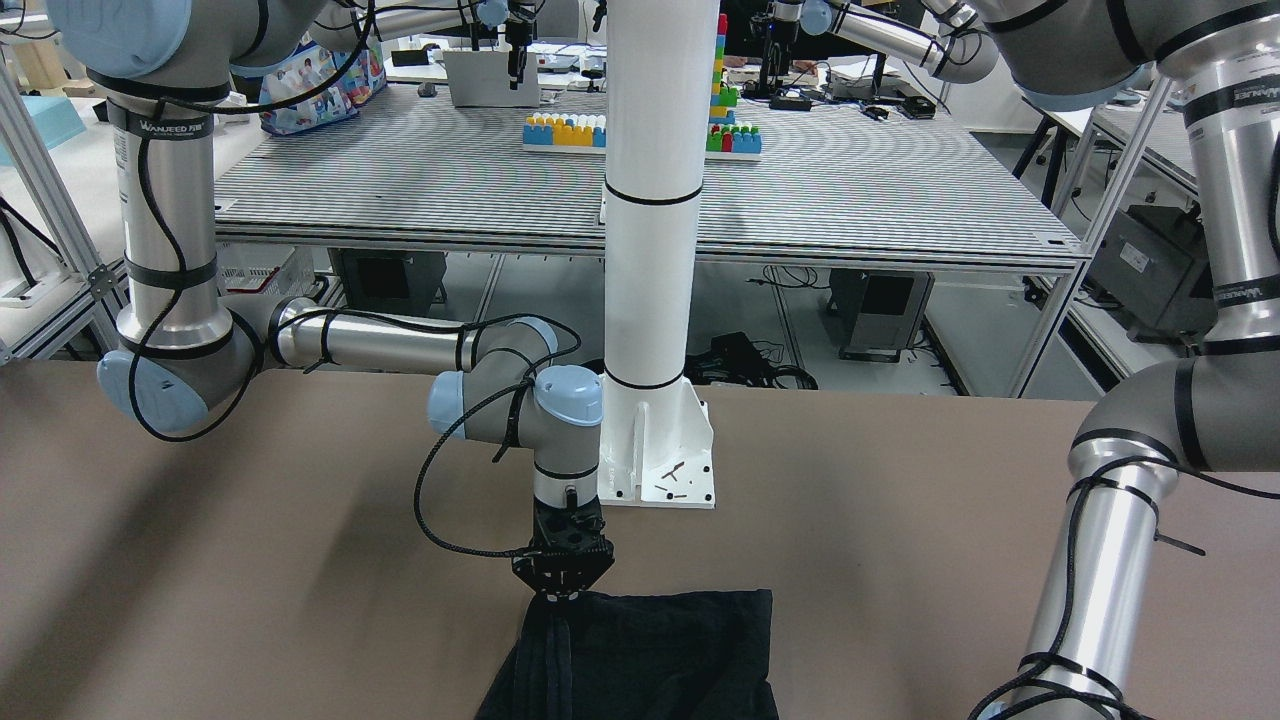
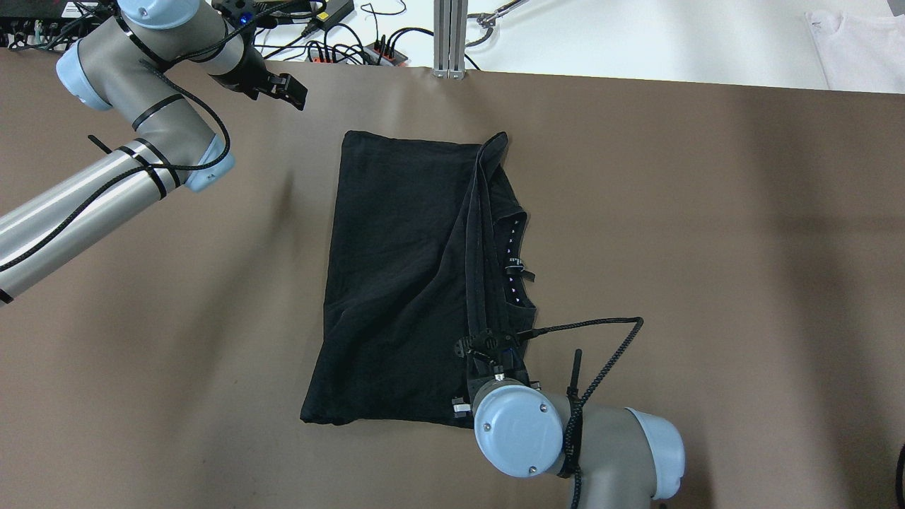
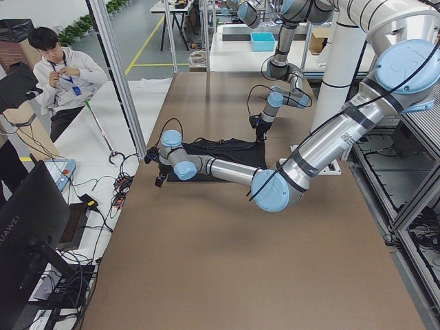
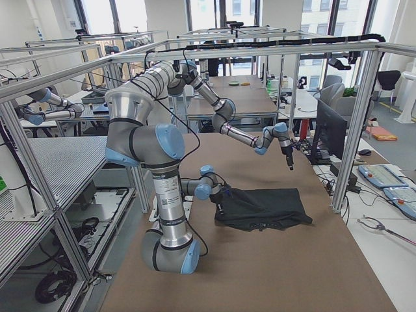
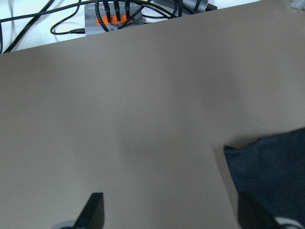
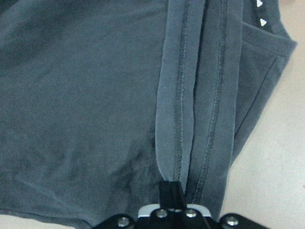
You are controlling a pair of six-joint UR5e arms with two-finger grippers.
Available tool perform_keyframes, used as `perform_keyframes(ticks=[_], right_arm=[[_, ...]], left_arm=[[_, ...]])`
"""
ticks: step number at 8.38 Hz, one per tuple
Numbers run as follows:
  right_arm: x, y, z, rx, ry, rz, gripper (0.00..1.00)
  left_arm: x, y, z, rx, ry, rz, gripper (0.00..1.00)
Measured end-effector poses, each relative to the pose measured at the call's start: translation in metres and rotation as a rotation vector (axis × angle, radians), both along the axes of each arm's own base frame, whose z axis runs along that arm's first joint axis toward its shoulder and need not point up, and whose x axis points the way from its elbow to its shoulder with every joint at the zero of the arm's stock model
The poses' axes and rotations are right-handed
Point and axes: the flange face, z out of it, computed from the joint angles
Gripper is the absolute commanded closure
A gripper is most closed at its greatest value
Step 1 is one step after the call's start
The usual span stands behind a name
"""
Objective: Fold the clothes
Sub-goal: 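Move both grippers to the shirt's edge nearest the robot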
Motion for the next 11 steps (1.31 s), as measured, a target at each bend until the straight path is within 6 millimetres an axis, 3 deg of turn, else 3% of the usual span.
perform_keyframes(ticks=[3, 4, 5, 7, 8, 10, 11], right_arm=[[0.04, 0.021, 0.05, -0.07, 0.02, 0.05, 1.0], [0.045, 0.036, 0.059, -0.111, 0.012, 0.074, 0.4], [0.044, 0.052, 0.06, -0.131, 0.0, 0.089, 0.07], [0.035, 0.071, 0.052, -0.132, -0.025, 0.096, 0.06], [0.034, 0.07, 0.045, -0.129, -0.038, 0.103, 0.06], [0.04, 0.048, 0.026, -0.126, -0.078, 0.142, 0.06], [0.045, 0.033, 0.012, -0.13, -0.109, 0.177, 0.06]], left_arm=[[0.001, 0.001, 0.0, 0.001, 0.0, 0.001, 0.0], [0.003, 0.002, 0.0, 0.001, 0.001, 0.003, 0.0], [0.004, 0.002, -0.001, 0.001, 0.001, 0.004, 0.0], [0.005, 0.003, -0.003, -0.005, 0.007, 0.002, 0.0], [0.005, 0.004, -0.008, -0.006, 0.015, -0.002, 0.0], [0.001, 0.015, -0.023, -0.043, 0.07, -0.04, 0.0], [0.001, 0.035, -0.025, -0.102, 0.13, -0.064, 0.0]])
